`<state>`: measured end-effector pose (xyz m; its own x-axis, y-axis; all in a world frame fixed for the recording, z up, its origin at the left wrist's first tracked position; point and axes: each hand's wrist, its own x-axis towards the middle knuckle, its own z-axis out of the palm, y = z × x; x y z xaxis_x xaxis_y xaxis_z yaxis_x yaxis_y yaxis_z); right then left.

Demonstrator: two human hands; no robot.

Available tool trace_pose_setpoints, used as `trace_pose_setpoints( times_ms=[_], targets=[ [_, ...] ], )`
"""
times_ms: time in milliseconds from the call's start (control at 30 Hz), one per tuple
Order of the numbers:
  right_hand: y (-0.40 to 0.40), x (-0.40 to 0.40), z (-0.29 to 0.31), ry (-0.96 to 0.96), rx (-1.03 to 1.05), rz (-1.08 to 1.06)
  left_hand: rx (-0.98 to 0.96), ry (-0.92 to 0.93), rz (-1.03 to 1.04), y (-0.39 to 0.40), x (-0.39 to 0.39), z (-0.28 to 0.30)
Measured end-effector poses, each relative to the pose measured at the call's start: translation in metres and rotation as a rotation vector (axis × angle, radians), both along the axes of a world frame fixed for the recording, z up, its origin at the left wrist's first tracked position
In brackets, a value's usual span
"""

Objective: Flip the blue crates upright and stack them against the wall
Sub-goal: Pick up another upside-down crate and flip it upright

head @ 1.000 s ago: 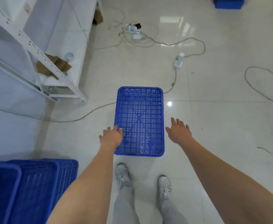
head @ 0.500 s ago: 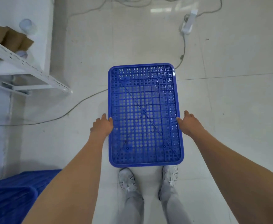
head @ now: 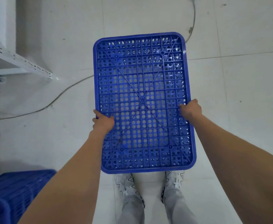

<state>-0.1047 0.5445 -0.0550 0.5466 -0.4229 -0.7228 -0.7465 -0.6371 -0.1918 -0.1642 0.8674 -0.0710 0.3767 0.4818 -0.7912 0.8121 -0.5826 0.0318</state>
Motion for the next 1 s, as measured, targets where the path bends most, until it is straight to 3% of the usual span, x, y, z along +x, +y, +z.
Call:
trace_pose_setpoints(
  times_ms=[300,533,800,1000],
  targets=[
    [-0.011,0.005,0.003,-0.041,0.031,-0.047,-0.002,-0.027,0.106,-0.001,-0.002,0.004],
    [-0.015,0.003,0.016,-0.023,0.014,0.032,-0.002,-0.019,0.093,-0.004,-0.003,0.015],
    [-0.024,0.008,0.074,-0.111,-0.068,0.146,-0.237,-0.083,0.298,-0.004,0.015,0.032],
    [-0.016,0.01,0.122,-0.255,-0.199,0.184,-0.335,-0.118,0.143,-0.042,0.043,0.088]
  ],
)
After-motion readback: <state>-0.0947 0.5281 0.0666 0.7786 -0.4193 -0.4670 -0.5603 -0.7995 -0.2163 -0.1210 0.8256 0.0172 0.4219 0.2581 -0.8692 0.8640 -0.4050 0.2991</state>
